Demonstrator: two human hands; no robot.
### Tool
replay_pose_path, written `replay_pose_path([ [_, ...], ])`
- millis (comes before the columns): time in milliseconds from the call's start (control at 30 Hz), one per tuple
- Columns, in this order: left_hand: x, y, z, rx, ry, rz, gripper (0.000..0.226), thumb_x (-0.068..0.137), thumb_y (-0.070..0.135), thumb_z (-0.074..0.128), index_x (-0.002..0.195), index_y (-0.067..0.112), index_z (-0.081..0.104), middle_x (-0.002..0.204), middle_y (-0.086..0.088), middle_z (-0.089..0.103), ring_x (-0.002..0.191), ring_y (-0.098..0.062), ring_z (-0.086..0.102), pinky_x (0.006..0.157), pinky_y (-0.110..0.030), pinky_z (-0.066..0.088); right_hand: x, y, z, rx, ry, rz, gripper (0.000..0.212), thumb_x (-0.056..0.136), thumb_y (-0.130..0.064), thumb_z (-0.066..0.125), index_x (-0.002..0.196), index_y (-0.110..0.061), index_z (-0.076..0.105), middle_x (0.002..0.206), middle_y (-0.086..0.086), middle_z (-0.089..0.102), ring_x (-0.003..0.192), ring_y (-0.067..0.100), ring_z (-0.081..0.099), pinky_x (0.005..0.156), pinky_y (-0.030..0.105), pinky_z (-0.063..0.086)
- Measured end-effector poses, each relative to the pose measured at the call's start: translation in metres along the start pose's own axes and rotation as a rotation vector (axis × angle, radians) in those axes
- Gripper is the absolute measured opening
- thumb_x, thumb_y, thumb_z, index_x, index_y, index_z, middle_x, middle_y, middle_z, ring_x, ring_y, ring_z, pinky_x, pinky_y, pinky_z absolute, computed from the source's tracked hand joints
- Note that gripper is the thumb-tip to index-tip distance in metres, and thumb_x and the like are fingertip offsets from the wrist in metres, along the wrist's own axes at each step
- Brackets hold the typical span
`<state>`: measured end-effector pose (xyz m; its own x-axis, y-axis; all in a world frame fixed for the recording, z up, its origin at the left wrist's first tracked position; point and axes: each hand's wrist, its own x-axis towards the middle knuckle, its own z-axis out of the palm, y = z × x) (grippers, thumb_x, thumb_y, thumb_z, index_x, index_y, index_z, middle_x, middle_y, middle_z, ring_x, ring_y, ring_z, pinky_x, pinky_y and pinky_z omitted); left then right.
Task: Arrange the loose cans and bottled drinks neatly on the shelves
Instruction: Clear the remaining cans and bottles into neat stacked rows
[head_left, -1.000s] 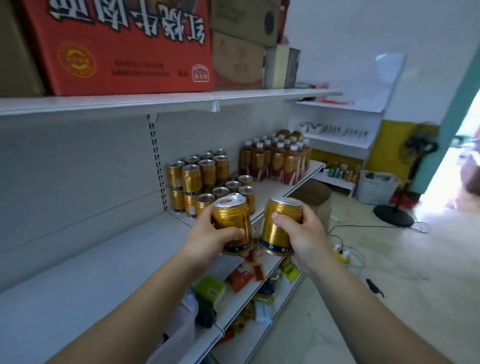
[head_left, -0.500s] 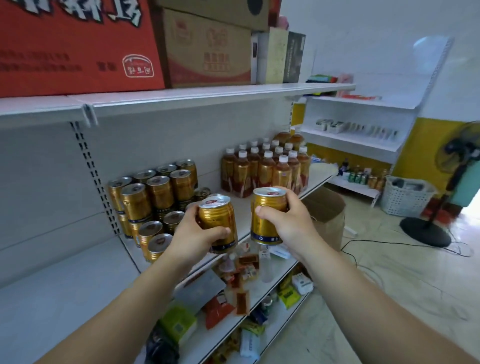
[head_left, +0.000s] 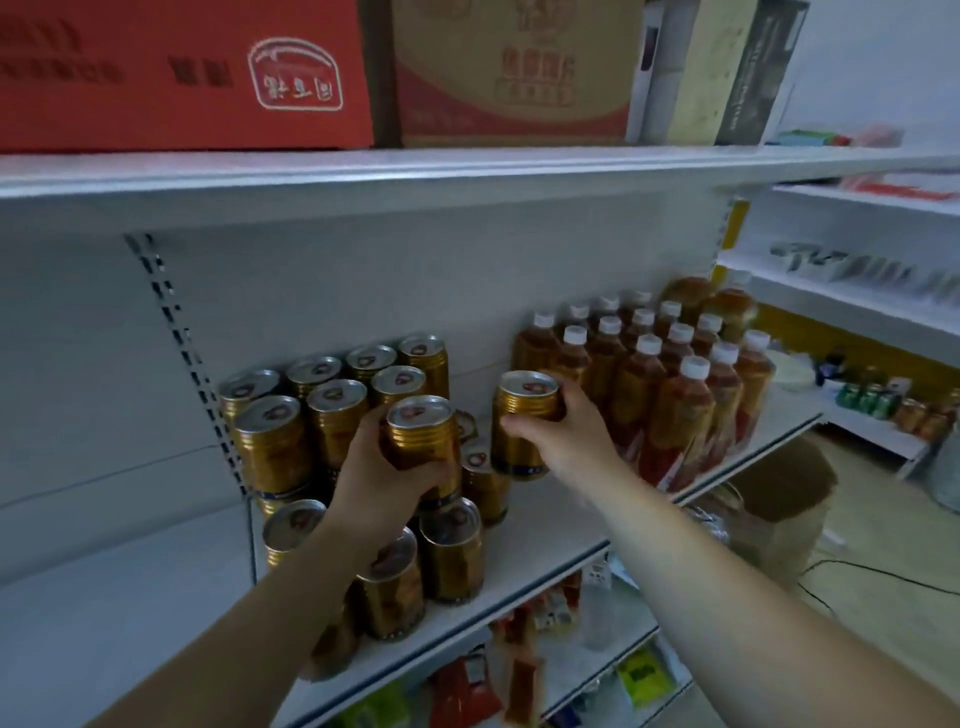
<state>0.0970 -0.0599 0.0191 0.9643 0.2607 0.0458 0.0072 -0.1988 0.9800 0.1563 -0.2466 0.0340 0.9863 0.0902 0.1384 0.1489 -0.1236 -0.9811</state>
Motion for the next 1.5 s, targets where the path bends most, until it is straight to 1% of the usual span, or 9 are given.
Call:
replay_pose_path([
  [133, 0.004, -0.002, 0.001, 0.014, 0.069, -0.034, 0.073, 0.065, 0.005, 0.081, 0.121, 0.034, 0.044, 0.103, 0.009, 0.066, 0.097, -0.007, 0.062, 0.077, -0.025, 0.050, 0.047, 0.009, 0.017, -0.041, -0.124, -0.010, 0.050, 0.073, -0.014, 0.080, 0.110, -0.033, 0.052, 0.100, -0.017, 0.061, 0.096, 0.004, 0.057, 0.084, 0.023, 0.042],
  [300, -0.002, 0.000, 0.015, 0.024, 0.223, -0.054, 0.072, 0.063, 0.005, 0.083, 0.115, 0.039, 0.047, 0.101, 0.011, 0.069, 0.092, -0.002, 0.066, 0.070, -0.018, 0.051, 0.086, 0.019, 0.027, 0.065, -0.320, -0.010, 0.050, 0.074, 0.002, 0.076, 0.116, -0.018, 0.056, 0.095, -0.009, 0.066, 0.074, -0.007, 0.064, 0.056, 0.008, 0.047],
  [533, -0.011, 0.009, 0.043, 0.001, 0.462, -0.092, 0.066, 0.066, -0.005, 0.078, 0.100, 0.042, 0.048, 0.093, 0.011, 0.069, 0.079, 0.004, 0.066, 0.056, -0.011, 0.050, 0.114, 0.041, 0.032, 0.074, -0.491, -0.103, 0.048, 0.069, 0.001, 0.079, 0.098, -0.030, 0.057, 0.100, -0.004, 0.068, 0.093, 0.010, 0.065, 0.079, 0.031, 0.054],
  [700, -0.016, 0.004, 0.047, 0.092, 0.562, -0.114, 0.070, 0.064, 0.007, 0.081, 0.113, 0.042, 0.046, 0.100, 0.010, 0.068, 0.086, -0.004, 0.066, 0.069, -0.023, 0.053, 0.119, 0.045, 0.037, 0.092, -0.548, -0.156, 0.049, 0.070, 0.000, 0.079, 0.107, -0.024, 0.059, 0.104, -0.005, 0.068, 0.095, 0.006, 0.065, 0.079, 0.027, 0.052],
  [867, -0.020, 0.008, 0.043, 0.044, 0.558, -0.096, 0.069, 0.068, -0.006, 0.076, 0.124, 0.021, 0.046, 0.098, 0.007, 0.066, 0.073, 0.009, 0.064, 0.053, -0.007, 0.047, 0.121, 0.059, 0.041, 0.081, -0.550, -0.144, 0.056, 0.075, -0.011, 0.079, 0.123, -0.028, 0.054, 0.119, -0.007, 0.063, 0.107, 0.002, 0.060, 0.088, 0.023, 0.048],
  [967, -0.022, 0.008, 0.040, 0.073, 0.535, -0.081, 0.068, 0.069, -0.002, 0.078, 0.122, 0.025, 0.046, 0.095, 0.012, 0.064, 0.071, 0.017, 0.060, 0.052, -0.002, 0.044, 0.117, 0.063, 0.041, 0.055, -0.528, -0.182, 0.054, 0.078, -0.011, 0.076, 0.120, -0.034, 0.051, 0.120, -0.009, 0.062, 0.108, -0.001, 0.058, 0.086, 0.018, 0.045],
  [1200, -0.003, 0.006, 0.058, 0.165, 0.407, -0.099, 0.071, 0.054, 0.028, 0.085, 0.110, 0.048, 0.046, 0.115, 0.013, 0.060, 0.106, -0.007, 0.060, 0.089, -0.034, 0.052, 0.121, 0.058, 0.029, -0.002, -0.591, -0.134, 0.056, 0.081, -0.018, 0.076, 0.128, -0.029, 0.048, 0.117, -0.017, 0.060, 0.101, -0.007, 0.055, 0.090, 0.022, 0.044],
  [1333, 0.011, 0.011, 0.075, 0.161, 0.304, -0.071, 0.064, 0.061, 0.015, 0.084, 0.102, 0.046, 0.046, 0.110, 0.014, 0.063, 0.102, -0.002, 0.060, 0.087, -0.026, 0.051, 0.120, 0.062, 0.014, -0.084, -0.589, -0.111, 0.069, 0.079, -0.047, 0.071, 0.140, -0.028, 0.044, 0.138, -0.009, 0.051, 0.127, 0.013, 0.046, 0.104, 0.039, 0.041],
  [1500, 0.024, 0.006, 0.088, 0.174, 0.293, -0.038, 0.065, 0.061, 0.015, 0.086, 0.101, 0.048, 0.048, 0.109, 0.016, 0.063, 0.104, -0.002, 0.059, 0.084, -0.022, 0.048, 0.119, 0.070, -0.001, -0.105, -0.571, -0.045, 0.065, 0.091, -0.036, 0.064, 0.148, -0.021, 0.036, 0.138, -0.003, 0.047, 0.129, 0.016, 0.046, 0.098, 0.032, 0.042],
])
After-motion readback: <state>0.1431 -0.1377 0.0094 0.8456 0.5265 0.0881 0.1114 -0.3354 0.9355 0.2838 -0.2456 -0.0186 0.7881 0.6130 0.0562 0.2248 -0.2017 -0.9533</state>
